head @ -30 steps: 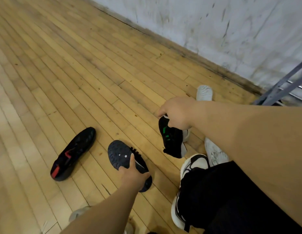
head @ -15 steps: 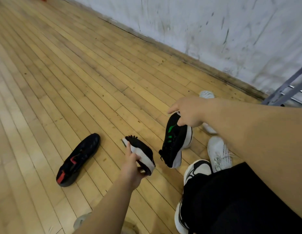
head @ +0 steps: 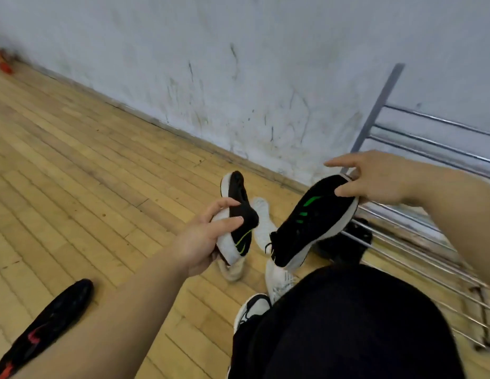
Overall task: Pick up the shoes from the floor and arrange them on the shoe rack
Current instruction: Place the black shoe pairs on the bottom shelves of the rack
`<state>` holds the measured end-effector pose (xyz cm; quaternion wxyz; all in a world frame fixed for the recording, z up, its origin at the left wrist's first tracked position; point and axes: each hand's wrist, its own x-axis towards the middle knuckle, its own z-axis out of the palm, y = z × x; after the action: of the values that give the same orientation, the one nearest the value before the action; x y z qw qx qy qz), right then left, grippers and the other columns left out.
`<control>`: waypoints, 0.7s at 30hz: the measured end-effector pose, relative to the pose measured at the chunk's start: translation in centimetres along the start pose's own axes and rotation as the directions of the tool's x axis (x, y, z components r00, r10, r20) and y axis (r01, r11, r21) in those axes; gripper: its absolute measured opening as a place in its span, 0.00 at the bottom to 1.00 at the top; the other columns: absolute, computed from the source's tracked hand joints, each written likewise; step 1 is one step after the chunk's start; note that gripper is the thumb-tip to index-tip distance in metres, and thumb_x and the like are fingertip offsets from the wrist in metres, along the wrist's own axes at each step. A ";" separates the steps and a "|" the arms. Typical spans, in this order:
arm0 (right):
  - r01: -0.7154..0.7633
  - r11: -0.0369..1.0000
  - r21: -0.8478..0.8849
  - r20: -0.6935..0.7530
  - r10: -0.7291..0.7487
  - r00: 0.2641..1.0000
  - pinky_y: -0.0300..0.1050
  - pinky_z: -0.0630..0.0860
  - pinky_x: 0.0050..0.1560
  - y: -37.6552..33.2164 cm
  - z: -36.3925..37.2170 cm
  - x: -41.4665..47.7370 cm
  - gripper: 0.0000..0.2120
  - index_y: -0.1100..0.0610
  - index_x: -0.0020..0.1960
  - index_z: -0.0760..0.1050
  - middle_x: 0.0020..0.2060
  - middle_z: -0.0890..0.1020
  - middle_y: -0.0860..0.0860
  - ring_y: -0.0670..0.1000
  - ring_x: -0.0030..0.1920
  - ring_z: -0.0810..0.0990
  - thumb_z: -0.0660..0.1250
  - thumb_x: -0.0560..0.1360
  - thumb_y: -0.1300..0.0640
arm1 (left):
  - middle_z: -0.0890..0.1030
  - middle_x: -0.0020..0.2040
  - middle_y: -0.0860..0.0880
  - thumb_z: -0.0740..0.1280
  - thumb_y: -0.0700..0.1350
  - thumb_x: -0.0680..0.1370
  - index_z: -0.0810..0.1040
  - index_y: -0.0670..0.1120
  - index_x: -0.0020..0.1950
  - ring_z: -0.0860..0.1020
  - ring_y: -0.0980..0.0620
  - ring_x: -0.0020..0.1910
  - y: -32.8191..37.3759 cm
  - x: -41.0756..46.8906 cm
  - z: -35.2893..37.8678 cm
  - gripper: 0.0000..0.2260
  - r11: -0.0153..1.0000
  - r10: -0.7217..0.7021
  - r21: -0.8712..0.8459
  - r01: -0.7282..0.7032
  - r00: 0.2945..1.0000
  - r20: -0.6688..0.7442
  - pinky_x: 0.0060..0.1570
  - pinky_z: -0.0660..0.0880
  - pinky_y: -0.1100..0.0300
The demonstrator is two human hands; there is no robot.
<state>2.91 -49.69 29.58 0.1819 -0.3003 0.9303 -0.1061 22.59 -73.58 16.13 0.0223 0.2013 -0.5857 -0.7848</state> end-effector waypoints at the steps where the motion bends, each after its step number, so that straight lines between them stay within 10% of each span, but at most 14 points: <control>1: -0.014 0.998 0.063 -0.055 0.018 0.998 0.52 0.79 0.58 1.8 -1.4 -2.2 0.26 0.33 0.71 0.70 0.52 0.83 0.49 0.50 0.55 0.83 0.74 0.76 0.49 | 0.85 0.56 0.40 0.73 0.42 0.76 0.80 0.54 0.59 0.81 0.35 0.51 1.6 0.0 1.7 0.14 0.998 0.028 0.055 -0.031 0.998 0.051 0.51 0.71 0.41; 4: -0.038 0.960 0.276 -0.190 0.093 0.977 0.42 0.79 0.46 6.7 -4.5 -8.8 0.20 0.34 0.63 0.75 0.39 0.83 0.46 0.42 0.40 0.84 0.74 0.77 0.53 | 0.82 0.61 0.39 0.71 0.40 0.78 0.79 0.54 0.61 0.83 0.35 0.55 6.3 -0.2 8.1 0.14 0.967 0.095 0.215 -0.138 0.975 0.200 0.55 0.78 0.38; 8: -0.047 0.931 0.361 -0.412 0.204 0.888 0.50 0.79 0.49 12.8 -5.2 -15.8 0.18 0.35 0.65 0.77 0.47 0.88 0.46 0.55 0.46 0.85 0.73 0.77 0.47 | 0.83 0.57 0.39 0.69 0.43 0.80 0.80 0.59 0.57 0.84 0.36 0.53 9.5 0.1 18.4 0.11 0.882 0.100 0.403 -0.243 0.934 0.344 0.51 0.81 0.38; 11: -0.042 0.895 0.444 -0.507 0.289 0.812 0.43 0.74 0.45 17.4 -3.5 -19.6 0.16 0.37 0.65 0.77 0.43 0.88 0.45 0.40 0.40 0.83 0.71 0.78 0.45 | 0.82 0.58 0.43 0.69 0.45 0.81 0.80 0.60 0.59 0.84 0.40 0.53 8.8 0.3 25.9 0.11 0.813 0.056 0.501 -0.296 0.896 0.440 0.49 0.82 0.46; 21: -0.123 0.805 0.581 -0.355 0.386 0.851 0.28 0.74 0.42 27.5 0.4 -24.9 0.17 0.35 0.68 0.75 0.48 0.87 0.42 0.36 0.47 0.84 0.68 0.80 0.44 | 0.77 0.69 0.48 0.67 0.44 0.83 0.79 0.65 0.63 0.79 0.52 0.55 2.7 1.3 34.9 0.16 0.607 -0.245 0.717 -0.341 0.778 0.578 0.49 0.78 0.50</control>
<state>7.54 -12.91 27.59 0.0474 -0.0717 0.9109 -0.4037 8.89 -42.97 26.34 -0.2421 -0.0997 -0.8481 -0.4607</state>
